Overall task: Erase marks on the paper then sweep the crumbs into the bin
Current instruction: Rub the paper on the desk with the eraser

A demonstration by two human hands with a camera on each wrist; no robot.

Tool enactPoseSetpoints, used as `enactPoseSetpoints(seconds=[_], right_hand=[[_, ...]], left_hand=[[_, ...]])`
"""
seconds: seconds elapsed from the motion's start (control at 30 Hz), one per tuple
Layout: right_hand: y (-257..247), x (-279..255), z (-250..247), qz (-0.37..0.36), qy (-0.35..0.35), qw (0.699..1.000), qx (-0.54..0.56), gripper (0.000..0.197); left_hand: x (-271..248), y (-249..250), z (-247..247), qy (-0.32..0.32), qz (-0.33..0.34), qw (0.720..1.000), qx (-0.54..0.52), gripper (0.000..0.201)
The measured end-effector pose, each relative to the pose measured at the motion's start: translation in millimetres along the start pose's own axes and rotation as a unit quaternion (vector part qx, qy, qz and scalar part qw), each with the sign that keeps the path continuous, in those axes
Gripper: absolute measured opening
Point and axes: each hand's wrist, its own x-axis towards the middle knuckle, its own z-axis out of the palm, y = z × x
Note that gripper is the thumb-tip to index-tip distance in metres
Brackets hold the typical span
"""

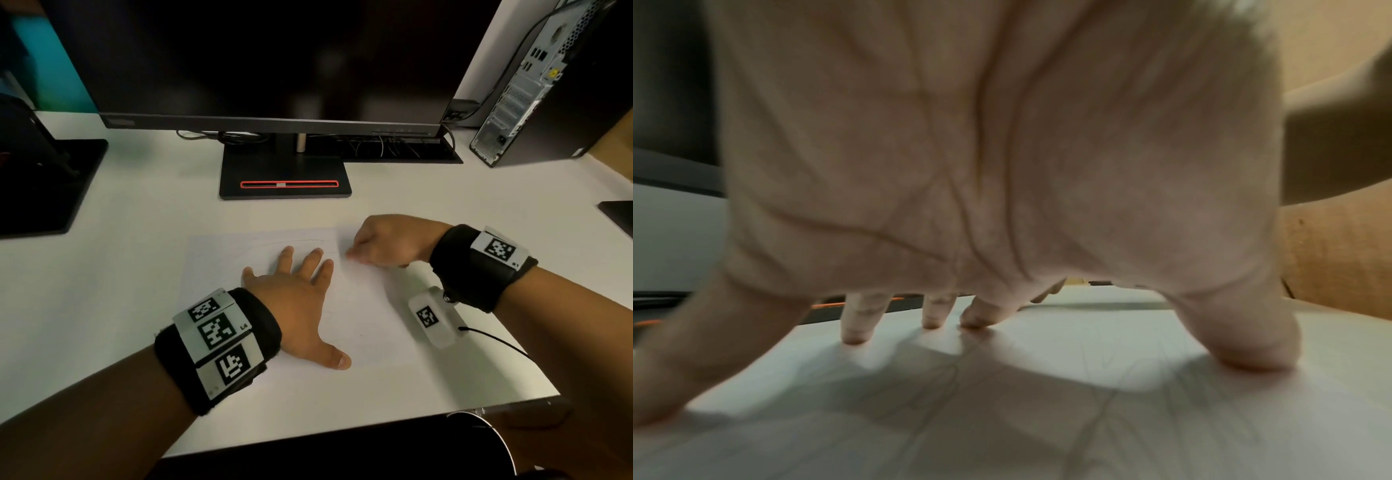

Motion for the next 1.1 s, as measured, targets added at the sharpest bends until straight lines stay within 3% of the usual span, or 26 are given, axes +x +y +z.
enactPoseSetpoints(seconds=[0.1,0.23,0.4,0.57,0.63,0.73,0.8,0.93,1.1], right_hand=[[1,4,-2,0.005,0.049,0.999,-0.021,0.045],[-4,1,5,-0.001,-0.026,0.999,0.019,0.040],[-3,5,-6,0.024,0.023,0.999,0.000,0.042],[-2,-6,-1,-0.002,-0.027,0.999,-0.020,0.039],[4,-11,-5,-0.012,0.016,0.999,-0.047,0.039],[12,-18,-5,-0.075,0.088,0.992,-0.058,0.037],[10,-22,-1,-0.115,0.109,0.985,-0.069,0.030],[3,-24,7,-0.138,0.121,0.980,-0.083,0.001],[-4,-17,13,-0.146,0.113,0.981,-0.063,0.008]], left_hand=[[-1,0,1,0.002,0.000,1.000,0.001,0.139],[0,0,0,-0.001,0.000,1.000,0.003,0.139],[-2,1,-2,-0.004,0.000,1.000,0.002,0.139],[-7,3,5,-0.002,0.006,1.000,0.020,0.136],[-9,2,3,0.013,0.013,1.000,0.019,0.127],[-7,-9,-12,0.061,0.018,0.998,-0.018,0.092],[-4,-18,-19,0.085,-0.004,0.996,-0.017,0.081],[5,-22,-17,0.076,-0.025,0.996,-0.027,0.104],[5,-17,-21,0.062,-0.025,0.997,-0.033,0.103]])
